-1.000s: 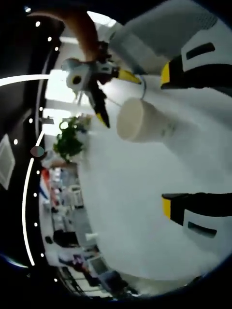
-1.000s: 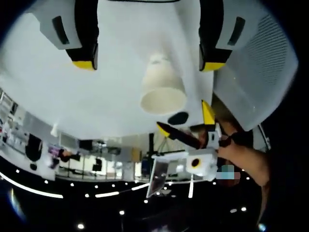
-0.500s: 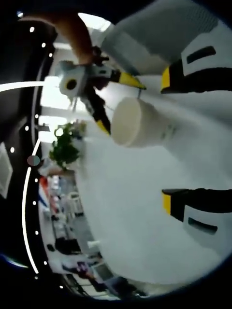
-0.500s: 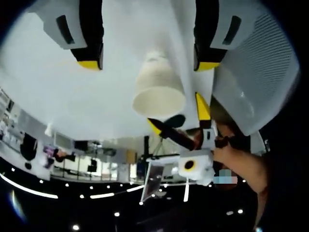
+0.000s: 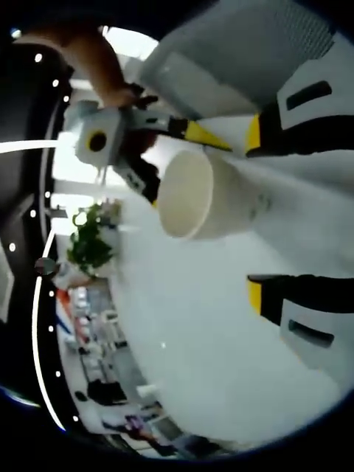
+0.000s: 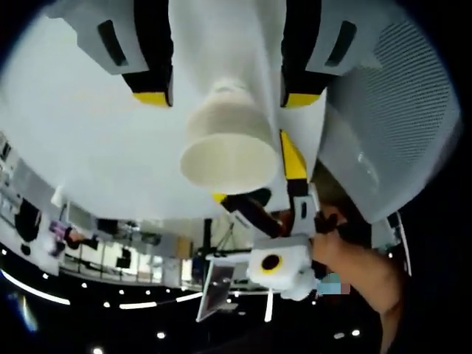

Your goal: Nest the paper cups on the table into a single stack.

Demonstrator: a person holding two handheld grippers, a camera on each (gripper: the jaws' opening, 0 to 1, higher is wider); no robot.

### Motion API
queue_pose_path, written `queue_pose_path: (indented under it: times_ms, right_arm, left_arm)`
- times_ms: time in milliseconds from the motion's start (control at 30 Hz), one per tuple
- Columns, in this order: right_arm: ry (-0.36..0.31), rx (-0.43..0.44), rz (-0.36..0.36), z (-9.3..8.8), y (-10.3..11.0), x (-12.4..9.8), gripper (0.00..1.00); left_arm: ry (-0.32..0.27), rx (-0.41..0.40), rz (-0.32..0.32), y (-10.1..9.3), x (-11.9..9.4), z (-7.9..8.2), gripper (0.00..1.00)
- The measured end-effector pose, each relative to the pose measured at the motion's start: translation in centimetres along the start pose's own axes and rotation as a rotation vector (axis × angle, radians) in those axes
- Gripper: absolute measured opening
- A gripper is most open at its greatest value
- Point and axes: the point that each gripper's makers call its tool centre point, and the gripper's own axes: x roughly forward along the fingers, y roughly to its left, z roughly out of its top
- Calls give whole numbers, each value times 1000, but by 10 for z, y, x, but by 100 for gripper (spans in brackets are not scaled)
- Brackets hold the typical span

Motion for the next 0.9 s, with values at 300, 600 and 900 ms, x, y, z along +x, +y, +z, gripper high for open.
queue_pose_path:
  times_ms: [300, 600, 900]
  right_arm:
    - [5, 14, 27, 2, 0, 10, 43]
    - [3, 13, 37, 5, 0, 11, 38]
    - [3, 1, 46, 6, 2, 12, 36]
  left_arm:
    - [18, 20, -26, -4, 9, 2, 55]
    - [31, 54, -58, -9, 16, 3, 45]
    - [49, 51, -80, -11, 16, 2, 36]
